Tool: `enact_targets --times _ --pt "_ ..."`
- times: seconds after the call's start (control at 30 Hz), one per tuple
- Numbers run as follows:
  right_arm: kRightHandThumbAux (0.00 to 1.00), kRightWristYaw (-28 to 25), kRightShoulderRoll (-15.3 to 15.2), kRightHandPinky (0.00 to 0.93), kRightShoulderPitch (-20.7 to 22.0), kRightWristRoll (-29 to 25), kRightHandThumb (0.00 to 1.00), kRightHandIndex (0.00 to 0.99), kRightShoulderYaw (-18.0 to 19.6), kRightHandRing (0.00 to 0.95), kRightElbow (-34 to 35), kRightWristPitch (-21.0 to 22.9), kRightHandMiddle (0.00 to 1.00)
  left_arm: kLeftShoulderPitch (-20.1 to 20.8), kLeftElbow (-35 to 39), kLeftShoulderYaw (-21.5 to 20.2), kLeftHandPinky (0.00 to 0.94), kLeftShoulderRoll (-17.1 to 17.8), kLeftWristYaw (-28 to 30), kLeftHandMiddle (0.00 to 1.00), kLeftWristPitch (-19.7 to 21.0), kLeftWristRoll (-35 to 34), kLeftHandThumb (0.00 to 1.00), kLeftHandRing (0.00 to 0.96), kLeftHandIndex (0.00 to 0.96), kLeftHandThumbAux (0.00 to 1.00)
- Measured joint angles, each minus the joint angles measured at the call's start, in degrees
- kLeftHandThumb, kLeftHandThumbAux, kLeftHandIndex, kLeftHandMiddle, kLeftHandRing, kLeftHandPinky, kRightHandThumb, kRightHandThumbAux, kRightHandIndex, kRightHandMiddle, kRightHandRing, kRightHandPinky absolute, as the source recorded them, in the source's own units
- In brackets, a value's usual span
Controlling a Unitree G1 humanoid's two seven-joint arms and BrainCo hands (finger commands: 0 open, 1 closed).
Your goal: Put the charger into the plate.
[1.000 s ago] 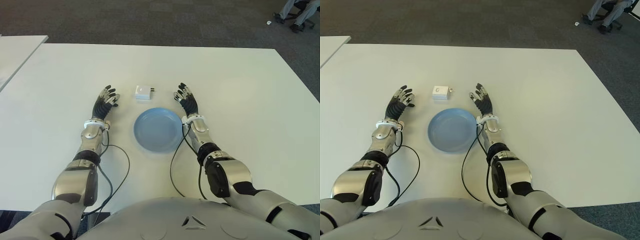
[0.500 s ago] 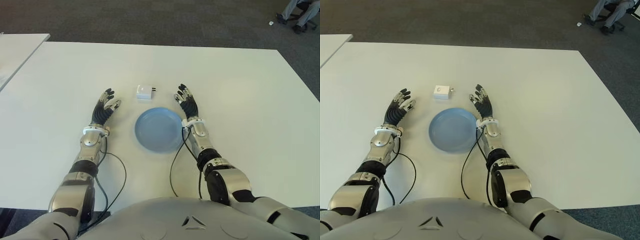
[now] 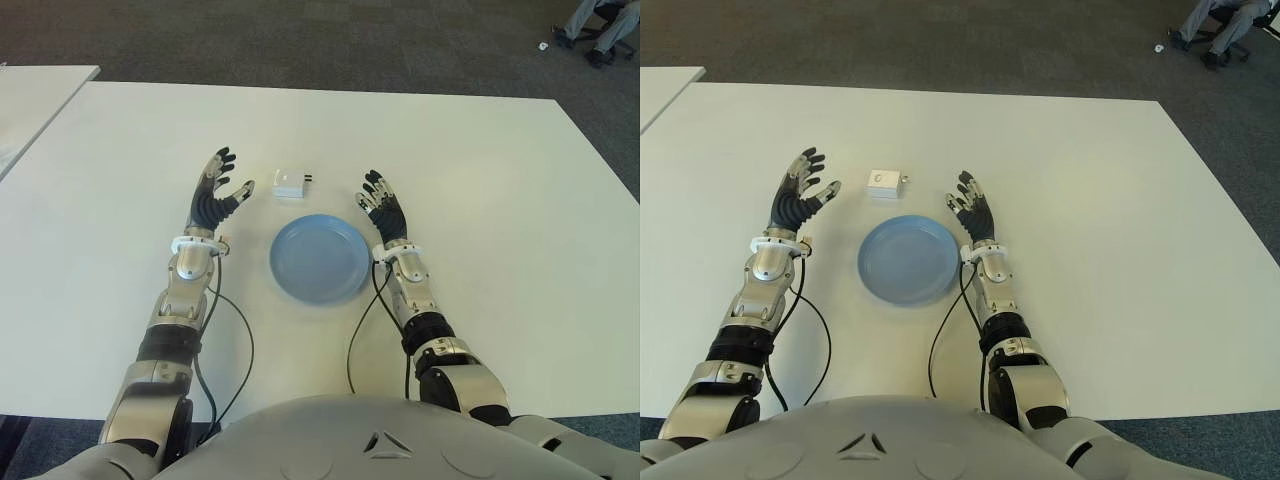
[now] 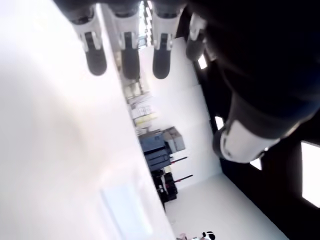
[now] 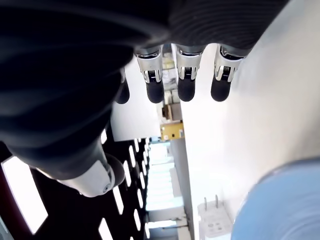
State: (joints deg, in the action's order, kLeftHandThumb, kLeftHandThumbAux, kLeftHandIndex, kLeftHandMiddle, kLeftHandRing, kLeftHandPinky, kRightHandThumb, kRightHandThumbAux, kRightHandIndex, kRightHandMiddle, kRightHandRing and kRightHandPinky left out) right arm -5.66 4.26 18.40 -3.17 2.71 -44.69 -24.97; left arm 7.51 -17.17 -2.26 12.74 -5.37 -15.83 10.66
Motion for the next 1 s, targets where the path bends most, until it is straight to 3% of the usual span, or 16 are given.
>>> enact_targets --times 0.17,0.33,0.63,1.0 --pt "0.743 -0.58 -0.51 0.042 -1.99 -0.01 0.000 0.009 -0.43 0.051 2.09 1.21 0.075 0.73 6.43 1.57 0.163 -0.02 -1.34 0.139 2.49 4.25 0.299 0.142 0.056 0.621" --pt "0.730 -0.93 -0.68 0.034 -2.82 0.04 0.000 0.012 -0.70 0.050 3.36 1.70 0.077 3.87 7.45 3.92 0.137 1.06 -3.26 0.123 2.58 10.77 0.310 0.123 0.046 0.596" --pt "0.691 -1.06 -0.77 0.022 -3.30 0.04 0.000 0.019 -1.56 0.049 4.63 2.68 0.082 11.24 4.63 6.08 0.129 4.45 -5.76 0.107 1.00 17.08 0.308 0.108 0.038 0.576" --pt "0.676 -1.24 -0.81 0.026 -4.15 -0.07 0.000 0.026 -1.66 0.055 5.74 3.13 0.092 13.93 0.82 9.26 0.150 5.94 -7.64 0.109 -0.56 20.91 0.293 0.115 0.038 0.554"
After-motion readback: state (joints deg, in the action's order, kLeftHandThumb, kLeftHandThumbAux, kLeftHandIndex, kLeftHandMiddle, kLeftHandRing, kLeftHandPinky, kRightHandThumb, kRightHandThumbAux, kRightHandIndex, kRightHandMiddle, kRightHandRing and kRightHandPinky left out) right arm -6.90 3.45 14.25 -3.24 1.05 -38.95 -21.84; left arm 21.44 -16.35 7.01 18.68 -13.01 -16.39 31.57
